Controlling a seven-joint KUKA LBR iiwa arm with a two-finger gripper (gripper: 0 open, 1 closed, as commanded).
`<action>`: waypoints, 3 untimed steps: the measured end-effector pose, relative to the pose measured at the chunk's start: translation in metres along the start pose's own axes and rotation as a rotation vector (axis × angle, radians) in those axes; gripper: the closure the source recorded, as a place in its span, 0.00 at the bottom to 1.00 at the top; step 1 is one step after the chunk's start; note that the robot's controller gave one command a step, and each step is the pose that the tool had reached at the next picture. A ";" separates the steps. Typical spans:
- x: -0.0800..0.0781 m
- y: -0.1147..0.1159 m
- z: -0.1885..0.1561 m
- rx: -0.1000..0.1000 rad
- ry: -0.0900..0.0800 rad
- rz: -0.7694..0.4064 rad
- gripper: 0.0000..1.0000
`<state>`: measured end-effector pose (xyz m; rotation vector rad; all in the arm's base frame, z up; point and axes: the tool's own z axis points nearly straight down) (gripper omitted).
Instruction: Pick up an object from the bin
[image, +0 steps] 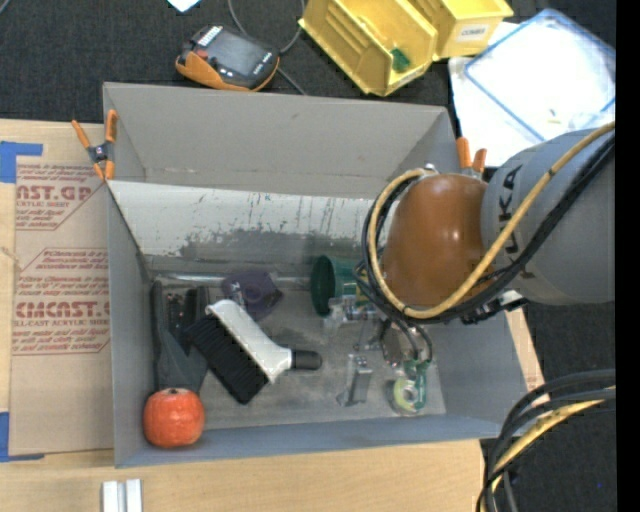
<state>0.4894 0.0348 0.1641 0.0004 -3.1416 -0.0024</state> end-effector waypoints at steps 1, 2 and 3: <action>0.000 0.000 0.000 0.000 0.000 0.000 0.00; -0.027 0.006 0.076 0.000 0.005 -0.101 0.00; -0.032 0.014 0.068 -0.001 -0.007 -0.077 1.00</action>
Offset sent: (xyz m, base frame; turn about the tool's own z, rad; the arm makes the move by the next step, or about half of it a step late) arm 0.0286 0.0053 -0.0717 -0.0992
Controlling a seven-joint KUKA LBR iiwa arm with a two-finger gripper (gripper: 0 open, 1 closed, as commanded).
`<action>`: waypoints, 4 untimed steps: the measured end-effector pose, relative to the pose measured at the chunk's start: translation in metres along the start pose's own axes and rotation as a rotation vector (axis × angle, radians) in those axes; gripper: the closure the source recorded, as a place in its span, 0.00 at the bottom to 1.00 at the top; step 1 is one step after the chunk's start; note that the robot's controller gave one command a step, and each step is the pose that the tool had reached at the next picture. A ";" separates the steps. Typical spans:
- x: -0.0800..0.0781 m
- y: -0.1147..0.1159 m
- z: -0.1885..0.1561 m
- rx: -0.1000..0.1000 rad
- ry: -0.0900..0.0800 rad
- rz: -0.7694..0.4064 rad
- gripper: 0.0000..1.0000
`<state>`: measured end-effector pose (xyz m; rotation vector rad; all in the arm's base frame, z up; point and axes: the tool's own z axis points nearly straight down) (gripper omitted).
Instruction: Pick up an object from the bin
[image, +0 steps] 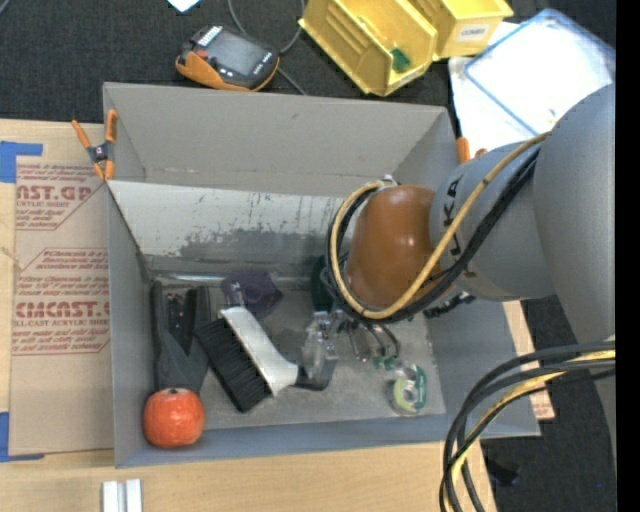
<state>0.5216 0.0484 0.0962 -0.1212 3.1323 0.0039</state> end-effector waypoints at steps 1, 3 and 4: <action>0.000 0.000 0.000 0.000 0.000 0.000 0.00; -0.041 0.023 0.025 0.000 0.004 0.028 0.00; -0.033 0.031 0.026 0.000 -0.003 0.025 0.00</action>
Offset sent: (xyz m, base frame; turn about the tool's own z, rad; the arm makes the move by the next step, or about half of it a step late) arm 0.0000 0.0000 0.0000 0.0000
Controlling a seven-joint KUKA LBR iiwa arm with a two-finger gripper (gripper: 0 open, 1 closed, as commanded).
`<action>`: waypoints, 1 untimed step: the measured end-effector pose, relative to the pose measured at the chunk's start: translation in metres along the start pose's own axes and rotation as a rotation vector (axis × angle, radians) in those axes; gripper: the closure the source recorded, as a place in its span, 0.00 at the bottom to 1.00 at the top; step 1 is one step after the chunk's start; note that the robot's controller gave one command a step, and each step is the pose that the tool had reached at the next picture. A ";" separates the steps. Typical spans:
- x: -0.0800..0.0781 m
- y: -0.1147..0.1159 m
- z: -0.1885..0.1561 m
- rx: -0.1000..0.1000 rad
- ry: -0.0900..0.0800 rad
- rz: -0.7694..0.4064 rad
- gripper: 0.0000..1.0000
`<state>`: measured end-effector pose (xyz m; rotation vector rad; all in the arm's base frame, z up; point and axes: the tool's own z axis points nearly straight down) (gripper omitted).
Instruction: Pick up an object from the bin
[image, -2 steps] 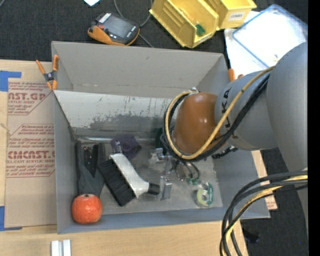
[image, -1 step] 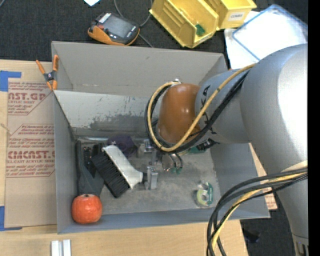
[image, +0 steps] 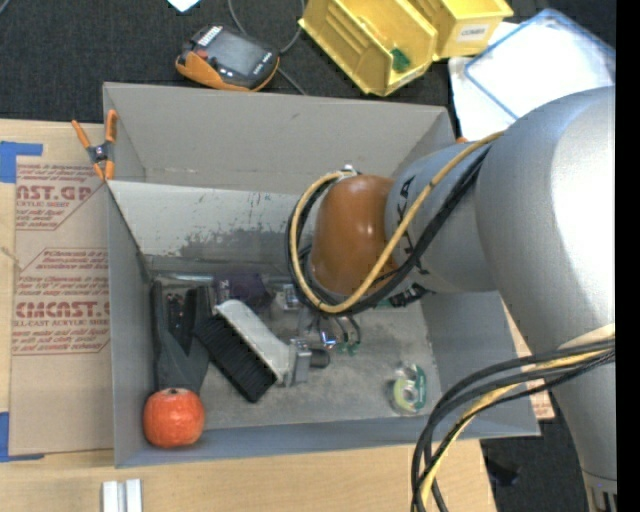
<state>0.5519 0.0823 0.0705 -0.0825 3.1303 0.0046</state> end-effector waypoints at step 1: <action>-0.020 -0.018 0.000 0.001 0.003 0.377 0.00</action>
Offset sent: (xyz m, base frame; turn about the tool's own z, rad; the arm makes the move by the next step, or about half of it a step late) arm 0.0000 0.0000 0.0000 0.0000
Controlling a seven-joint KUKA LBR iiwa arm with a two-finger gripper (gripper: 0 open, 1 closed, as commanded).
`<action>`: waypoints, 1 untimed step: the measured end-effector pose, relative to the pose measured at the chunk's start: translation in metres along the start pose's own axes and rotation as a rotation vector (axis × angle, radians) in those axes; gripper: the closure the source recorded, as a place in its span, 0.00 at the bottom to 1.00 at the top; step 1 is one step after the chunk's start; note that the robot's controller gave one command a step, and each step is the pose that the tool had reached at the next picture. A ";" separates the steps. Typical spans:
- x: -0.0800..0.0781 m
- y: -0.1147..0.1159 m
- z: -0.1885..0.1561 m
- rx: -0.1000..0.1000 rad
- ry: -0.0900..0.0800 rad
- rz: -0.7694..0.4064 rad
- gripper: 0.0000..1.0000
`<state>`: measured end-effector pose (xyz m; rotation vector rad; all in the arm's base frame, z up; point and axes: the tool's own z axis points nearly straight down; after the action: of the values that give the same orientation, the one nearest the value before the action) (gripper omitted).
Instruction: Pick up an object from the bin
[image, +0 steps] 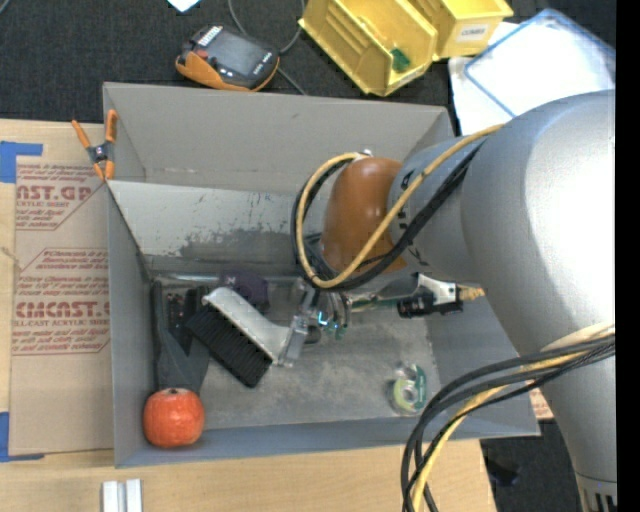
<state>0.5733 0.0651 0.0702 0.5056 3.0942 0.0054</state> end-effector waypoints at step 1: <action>0.000 0.000 0.000 0.001 -0.001 0.004 0.00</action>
Offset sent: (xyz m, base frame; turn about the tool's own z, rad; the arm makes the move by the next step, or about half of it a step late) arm -0.0055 0.0185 -0.0002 0.2148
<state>0.5735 0.0650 0.0702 0.5112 3.0928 0.0045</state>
